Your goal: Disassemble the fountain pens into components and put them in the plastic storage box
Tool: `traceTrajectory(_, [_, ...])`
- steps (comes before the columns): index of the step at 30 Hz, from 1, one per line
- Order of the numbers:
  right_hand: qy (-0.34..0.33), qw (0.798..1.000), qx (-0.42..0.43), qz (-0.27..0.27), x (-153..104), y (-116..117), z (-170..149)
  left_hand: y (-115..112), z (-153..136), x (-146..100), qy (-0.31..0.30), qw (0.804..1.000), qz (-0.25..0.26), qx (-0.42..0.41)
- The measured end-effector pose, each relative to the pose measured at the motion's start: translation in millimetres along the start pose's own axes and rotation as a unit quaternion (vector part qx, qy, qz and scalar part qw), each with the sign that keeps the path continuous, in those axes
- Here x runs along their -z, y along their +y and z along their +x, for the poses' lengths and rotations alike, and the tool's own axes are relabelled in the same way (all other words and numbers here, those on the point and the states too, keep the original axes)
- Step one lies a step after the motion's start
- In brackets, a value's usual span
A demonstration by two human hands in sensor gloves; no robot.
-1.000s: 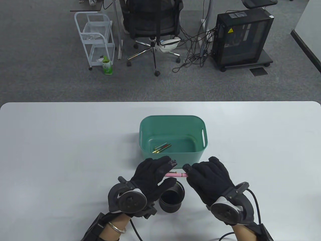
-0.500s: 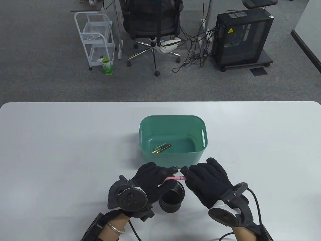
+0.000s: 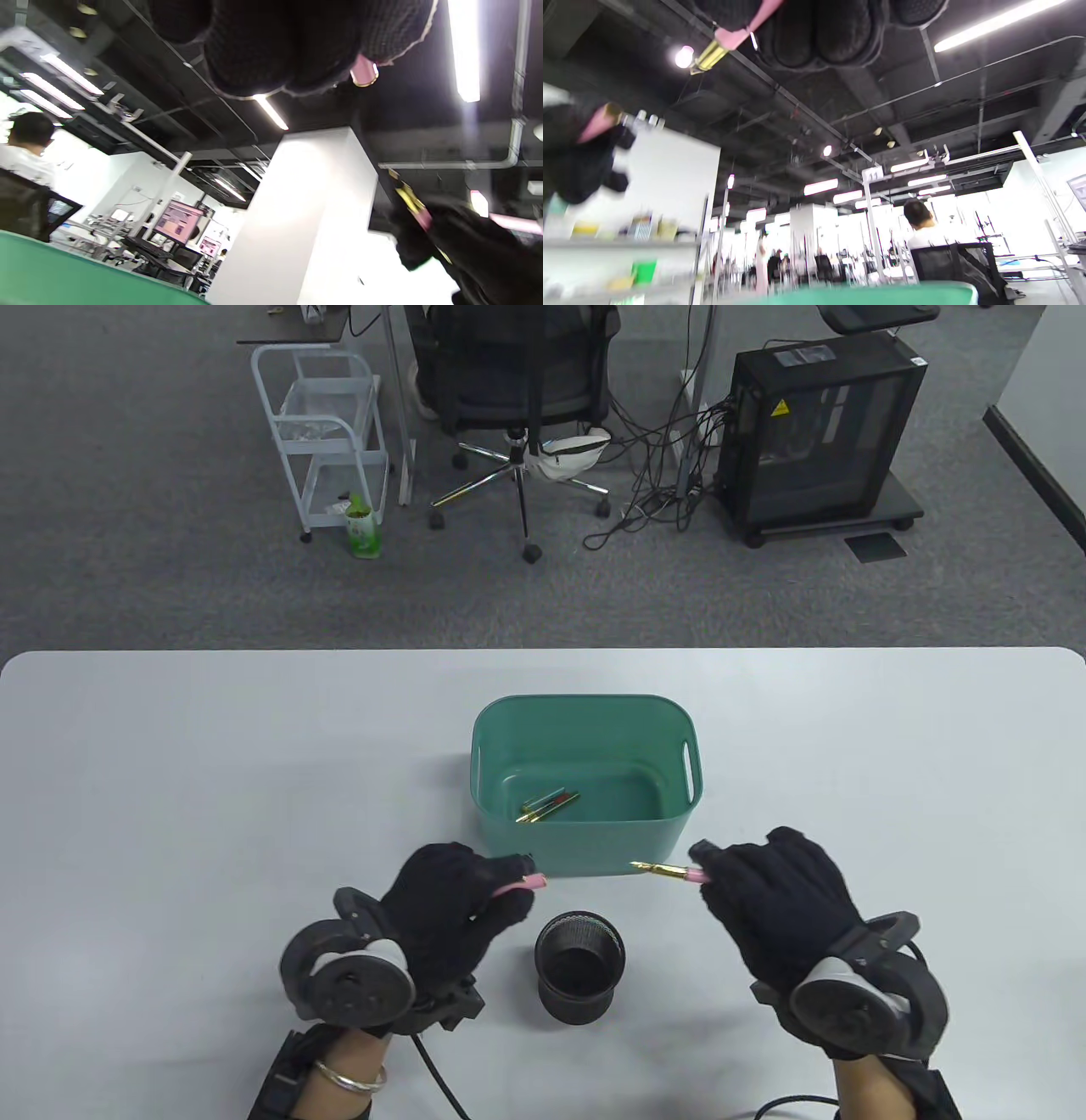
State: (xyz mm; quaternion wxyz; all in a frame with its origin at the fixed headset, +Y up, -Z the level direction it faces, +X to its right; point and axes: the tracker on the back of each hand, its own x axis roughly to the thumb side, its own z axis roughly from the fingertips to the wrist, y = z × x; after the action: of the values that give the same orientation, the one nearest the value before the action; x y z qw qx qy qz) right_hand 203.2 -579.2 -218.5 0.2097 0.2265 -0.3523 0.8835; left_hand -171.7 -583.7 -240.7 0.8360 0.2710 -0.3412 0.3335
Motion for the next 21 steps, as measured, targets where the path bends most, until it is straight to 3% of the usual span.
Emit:
traceTrajectory(4, [0.011, 0.999, 0.006, -0.036, -1, -11, -4, 11, -1, -2, 0.001, 0.999, 0.035, -0.020])
traceTrajectory(21, [0.007, 0.999, -0.030, -0.019, -1, -5, 0, -5, 1, 1, -0.003, 1.000, 0.005, 0.008])
